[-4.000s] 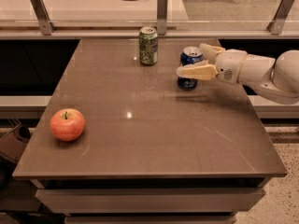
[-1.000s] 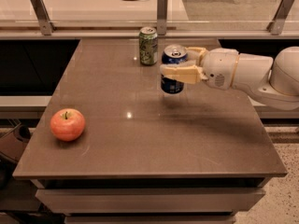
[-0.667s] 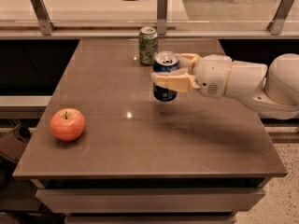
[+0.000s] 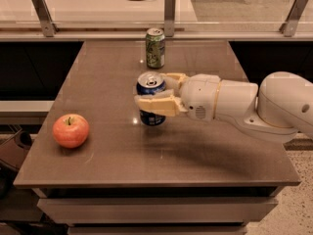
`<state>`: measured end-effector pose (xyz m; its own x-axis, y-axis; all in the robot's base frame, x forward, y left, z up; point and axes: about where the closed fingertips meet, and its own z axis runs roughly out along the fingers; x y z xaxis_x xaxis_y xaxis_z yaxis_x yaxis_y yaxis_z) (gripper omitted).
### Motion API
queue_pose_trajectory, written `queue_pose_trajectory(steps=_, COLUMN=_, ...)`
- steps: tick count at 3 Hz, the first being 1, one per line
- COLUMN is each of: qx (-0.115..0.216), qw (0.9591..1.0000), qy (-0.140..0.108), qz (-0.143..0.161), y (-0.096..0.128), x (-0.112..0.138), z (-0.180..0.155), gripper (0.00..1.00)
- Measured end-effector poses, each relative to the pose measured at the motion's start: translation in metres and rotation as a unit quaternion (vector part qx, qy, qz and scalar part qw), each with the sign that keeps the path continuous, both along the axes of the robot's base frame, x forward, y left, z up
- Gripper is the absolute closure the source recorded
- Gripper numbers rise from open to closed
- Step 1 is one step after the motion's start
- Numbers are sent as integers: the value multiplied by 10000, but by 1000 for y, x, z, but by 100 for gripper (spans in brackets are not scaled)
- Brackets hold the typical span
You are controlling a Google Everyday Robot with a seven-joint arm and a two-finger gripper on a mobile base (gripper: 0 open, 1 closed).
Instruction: Move pepsi can near apple
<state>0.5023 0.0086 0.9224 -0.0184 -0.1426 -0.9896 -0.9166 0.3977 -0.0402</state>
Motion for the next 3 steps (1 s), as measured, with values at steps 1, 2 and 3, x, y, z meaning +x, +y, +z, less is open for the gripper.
queue_pose_trajectory(steps=1, qx=-7, qw=9996, qy=78, qz=267, y=30, x=-23, z=-1, gripper=100)
queue_pose_trajectory(steps=2, qx=-5, qw=9987, qy=-3, qz=505, y=52, x=-42, z=1, gripper=100)
queue_pose_trajectory(steps=3, qx=-6, qw=9986, qy=-11, qz=520, y=54, x=-43, z=2, gripper=100)
